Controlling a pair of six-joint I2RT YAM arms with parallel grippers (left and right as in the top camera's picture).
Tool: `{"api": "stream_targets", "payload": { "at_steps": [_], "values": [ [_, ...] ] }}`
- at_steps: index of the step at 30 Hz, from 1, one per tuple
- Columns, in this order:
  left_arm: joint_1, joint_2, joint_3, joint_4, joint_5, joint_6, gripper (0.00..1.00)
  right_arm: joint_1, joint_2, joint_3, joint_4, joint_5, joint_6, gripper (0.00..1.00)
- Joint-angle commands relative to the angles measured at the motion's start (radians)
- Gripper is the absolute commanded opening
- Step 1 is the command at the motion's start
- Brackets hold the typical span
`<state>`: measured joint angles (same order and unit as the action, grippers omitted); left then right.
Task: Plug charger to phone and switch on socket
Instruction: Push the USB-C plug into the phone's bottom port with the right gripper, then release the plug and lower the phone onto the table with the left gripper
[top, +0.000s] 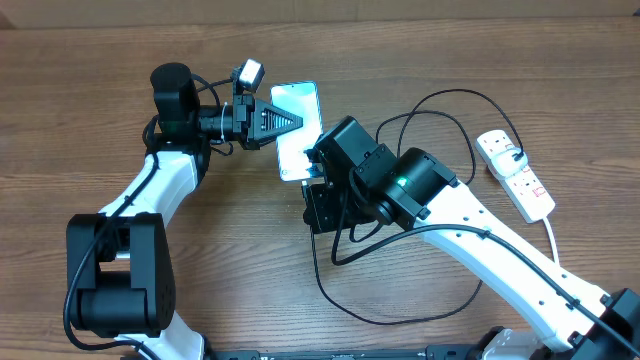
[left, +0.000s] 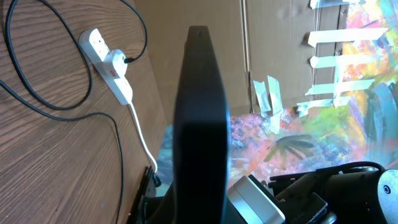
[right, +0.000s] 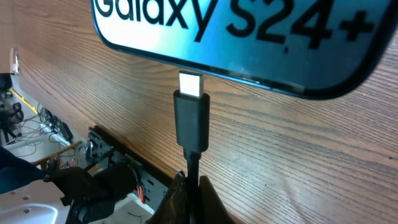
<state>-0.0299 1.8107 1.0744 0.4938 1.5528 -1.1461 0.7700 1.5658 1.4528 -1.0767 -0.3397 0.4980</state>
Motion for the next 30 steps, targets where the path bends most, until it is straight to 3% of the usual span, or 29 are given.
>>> {"api": "stream_targets", "payload": {
  "at_steps": [1,30],
  "values": [
    [0.013,0.000,0.014,0.005,0.023,-0.002,0.04,-0.001,-0.021,0.013,0.003,0.005,0.003,0.04],
    [0.013,0.000,0.014,0.004,0.027,0.031,0.04,-0.003,-0.021,0.013,0.032,0.069,0.004,0.04]
  ]
}}
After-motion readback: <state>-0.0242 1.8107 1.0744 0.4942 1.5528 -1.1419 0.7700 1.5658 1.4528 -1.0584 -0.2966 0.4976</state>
